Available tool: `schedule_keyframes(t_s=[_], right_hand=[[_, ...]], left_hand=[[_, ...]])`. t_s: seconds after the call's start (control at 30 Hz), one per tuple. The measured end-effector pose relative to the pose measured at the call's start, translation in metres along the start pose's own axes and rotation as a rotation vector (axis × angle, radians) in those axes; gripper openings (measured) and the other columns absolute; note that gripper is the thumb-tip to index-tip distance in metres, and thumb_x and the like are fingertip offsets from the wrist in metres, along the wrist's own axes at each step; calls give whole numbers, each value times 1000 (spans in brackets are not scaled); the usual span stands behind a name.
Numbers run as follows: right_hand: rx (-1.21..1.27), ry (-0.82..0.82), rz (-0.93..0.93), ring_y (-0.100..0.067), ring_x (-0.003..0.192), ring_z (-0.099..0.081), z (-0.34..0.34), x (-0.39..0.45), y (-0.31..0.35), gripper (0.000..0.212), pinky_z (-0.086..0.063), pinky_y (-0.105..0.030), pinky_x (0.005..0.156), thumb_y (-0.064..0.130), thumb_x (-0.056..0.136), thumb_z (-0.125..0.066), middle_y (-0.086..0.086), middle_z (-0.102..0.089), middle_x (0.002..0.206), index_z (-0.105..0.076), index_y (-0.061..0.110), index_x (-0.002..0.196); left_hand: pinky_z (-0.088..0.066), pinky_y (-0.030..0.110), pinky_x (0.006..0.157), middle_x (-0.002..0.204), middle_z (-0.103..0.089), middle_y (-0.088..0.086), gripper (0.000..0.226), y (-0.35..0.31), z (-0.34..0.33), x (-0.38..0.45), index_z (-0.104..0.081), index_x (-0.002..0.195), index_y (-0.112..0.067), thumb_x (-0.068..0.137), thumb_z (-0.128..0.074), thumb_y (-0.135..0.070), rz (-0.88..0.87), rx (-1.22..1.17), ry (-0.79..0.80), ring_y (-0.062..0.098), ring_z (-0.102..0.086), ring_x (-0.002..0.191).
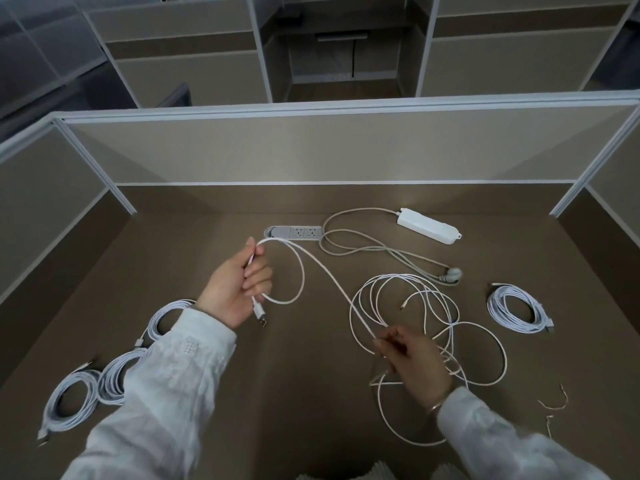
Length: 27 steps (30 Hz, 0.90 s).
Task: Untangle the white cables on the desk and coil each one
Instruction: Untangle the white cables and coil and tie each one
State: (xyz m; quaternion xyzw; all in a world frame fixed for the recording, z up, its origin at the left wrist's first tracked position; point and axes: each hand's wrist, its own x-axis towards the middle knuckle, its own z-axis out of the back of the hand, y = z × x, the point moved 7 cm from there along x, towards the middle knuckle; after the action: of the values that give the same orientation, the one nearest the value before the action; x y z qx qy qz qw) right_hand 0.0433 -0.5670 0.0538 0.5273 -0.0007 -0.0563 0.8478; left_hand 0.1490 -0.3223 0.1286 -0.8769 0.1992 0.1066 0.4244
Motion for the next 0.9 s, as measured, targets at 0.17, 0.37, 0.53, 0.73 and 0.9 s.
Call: schedule_keyframes(t_s=[0.17,0.37,0.53,0.73,0.9], right_hand=[[-448,161,244,-18,72,-61,-22,-10,57,17,-44,-31,68,34,94,-50,0,-67,77,-61,21,94],[-460,162,356,-24,82,-61,-16,-14,123,29,-46,-39,72,45,95,-36,0,-67,86,-56,25,101],[-510,133,457,-24,90,-60,-9,-7,152,21,-41,-36,73,39,97,-43,1,-66,93,-55,23,104],[-235,133,380,-4,62,-53,8,17,145,22,-41,-24,61,37,79,-71,10,-61,69,-54,26,86],[-31,132,345,-6,54,-51,30,27,132,14,-39,-18,56,25,80,-74,11,-60,63,-62,20,75]], left_hand=[[-18,15,31,48,-25,-7,33,16,-16,2,-44,75,-16,101,-37,-34,-20,170,-3,3,-22,33],[-51,28,47,51,-48,9,36,34,-42,-8,-48,71,-8,101,-44,-27,-26,381,-10,22,-53,45],[-42,23,42,51,-48,4,37,50,-66,-26,-49,69,-8,102,-44,-26,-48,769,94,18,-47,45],[-9,10,36,45,-24,-4,35,76,-64,-31,-40,63,-17,97,-41,-16,346,714,192,5,-16,32],[-11,13,28,43,-25,-9,24,81,-68,-39,-46,66,-16,88,-42,-24,596,444,346,-1,-20,29]])
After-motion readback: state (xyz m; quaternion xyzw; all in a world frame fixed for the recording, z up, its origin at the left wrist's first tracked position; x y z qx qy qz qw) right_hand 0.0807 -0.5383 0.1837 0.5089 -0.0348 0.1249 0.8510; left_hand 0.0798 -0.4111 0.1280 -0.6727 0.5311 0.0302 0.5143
